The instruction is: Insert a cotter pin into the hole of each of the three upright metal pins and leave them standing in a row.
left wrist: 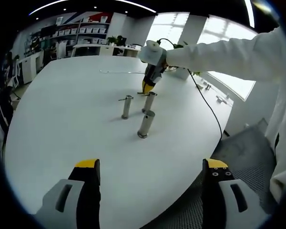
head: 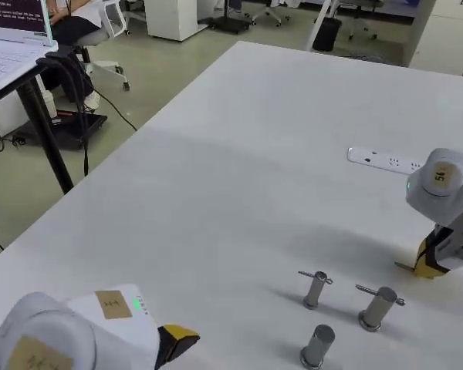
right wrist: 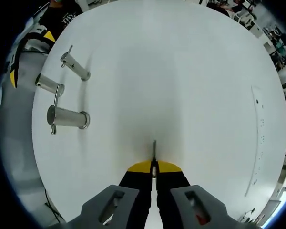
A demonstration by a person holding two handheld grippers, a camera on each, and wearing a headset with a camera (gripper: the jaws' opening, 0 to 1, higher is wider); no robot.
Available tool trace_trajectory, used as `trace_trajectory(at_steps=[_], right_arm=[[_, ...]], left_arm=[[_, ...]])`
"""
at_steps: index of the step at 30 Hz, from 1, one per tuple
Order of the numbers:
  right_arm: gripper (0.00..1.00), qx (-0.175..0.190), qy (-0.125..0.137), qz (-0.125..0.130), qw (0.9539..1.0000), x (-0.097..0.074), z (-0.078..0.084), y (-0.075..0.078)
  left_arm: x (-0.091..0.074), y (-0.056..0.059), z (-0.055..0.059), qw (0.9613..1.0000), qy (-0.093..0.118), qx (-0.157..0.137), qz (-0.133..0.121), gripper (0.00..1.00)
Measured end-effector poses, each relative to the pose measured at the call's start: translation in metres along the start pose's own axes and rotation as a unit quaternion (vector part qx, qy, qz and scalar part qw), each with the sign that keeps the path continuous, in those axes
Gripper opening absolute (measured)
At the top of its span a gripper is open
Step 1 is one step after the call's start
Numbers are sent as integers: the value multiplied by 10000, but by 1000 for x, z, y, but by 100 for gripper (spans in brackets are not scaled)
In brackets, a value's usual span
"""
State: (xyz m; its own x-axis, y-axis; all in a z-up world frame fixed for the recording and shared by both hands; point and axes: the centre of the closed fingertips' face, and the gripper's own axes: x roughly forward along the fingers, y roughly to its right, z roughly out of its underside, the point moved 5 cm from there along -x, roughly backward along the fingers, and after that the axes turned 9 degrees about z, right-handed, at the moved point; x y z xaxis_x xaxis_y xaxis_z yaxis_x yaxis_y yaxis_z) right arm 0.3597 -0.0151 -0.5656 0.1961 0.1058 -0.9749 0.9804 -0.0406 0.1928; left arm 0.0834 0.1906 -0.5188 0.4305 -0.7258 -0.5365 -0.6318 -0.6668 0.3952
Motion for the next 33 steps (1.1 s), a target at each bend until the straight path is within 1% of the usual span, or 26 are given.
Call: trace_trajectory(at_steps=[2, 3, 4, 6, 9, 12, 16, 18, 19, 21, 24, 25, 26, 27, 28, 29, 31, 33], right_arm=[[0, -49, -18, 9, 10000, -1, 0, -3], [0, -149, -10, 83, 9999, -1, 0, -4], [0, -207, -10, 94, 9997, -1, 0, -6], [0, -171, 28, 91, 9998, -4, -2, -12], [0, -203, 69, 199, 9996, -11, -2, -17], [0, -219, 229, 290, 9991, -21, -4, -21], [0, -263, 441, 491, 9975, -37, -5, -25], [0, -255, 564, 571, 9964, -45, -5, -28], [0, -228, 608, 583, 9962, -49, -5, -30], [0, -204, 714, 683, 9949, -57, -5, -34], [0, -185, 933, 821, 9921, -69, -7, -41], [0, -234, 994, 897, 9907, -72, -8, -43], [0, -326, 1069, 1051, 9882, -76, -9, -44], [0, -326, 1108, 1088, 9873, -79, -10, -46], [0, -317, 1198, 1133, 9858, -80, -10, -44], [0, -347, 1356, 1221, 9826, -85, -13, -45], [0, -434, 1566, 1366, 9772, -95, -18, -54], [0, -450, 1684, 1450, 9739, -99, -20, -56]], left_arm=[[2, 2, 0, 10000, -48, 43, 45, 87], [3, 3, 0, 9999, -62, 68, 62, 87], [3, 3, 0, 9999, -62, 76, 74, 87], [4, 4, -1, 9999, -42, 93, 89, 87], [4, 6, -3, 9998, -26, 136, 132, 86], [4, 6, -4, 9998, -19, 156, 156, 84], [3, 6, -6, 9997, 20, 206, 155, 83], [3, 5, -8, 9996, -6, 239, 159, 83], [3, 5, -9, 9995, -18, 269, 163, 82], [3, 3, -12, 9994, -21, 324, 156, 82], [3, 0, -21, 9993, 59, 324, 147, 80], [4, -1, -23, 9993, 88, 337, 146, 80], [4, -1, -28, 9992, 141, 356, 144, 79], [5, -2, -30, 9992, 168, 345, 144, 78], [6, -2, -33, 9992, 196, 328, 147, 78], [7, -3, -38, 9990, 271, 316, 148, 77], [11, -2, -48, 9984, 457, 269, 186, 76], [14, 0, -55, 9979, 543, 236, 266, 73]])
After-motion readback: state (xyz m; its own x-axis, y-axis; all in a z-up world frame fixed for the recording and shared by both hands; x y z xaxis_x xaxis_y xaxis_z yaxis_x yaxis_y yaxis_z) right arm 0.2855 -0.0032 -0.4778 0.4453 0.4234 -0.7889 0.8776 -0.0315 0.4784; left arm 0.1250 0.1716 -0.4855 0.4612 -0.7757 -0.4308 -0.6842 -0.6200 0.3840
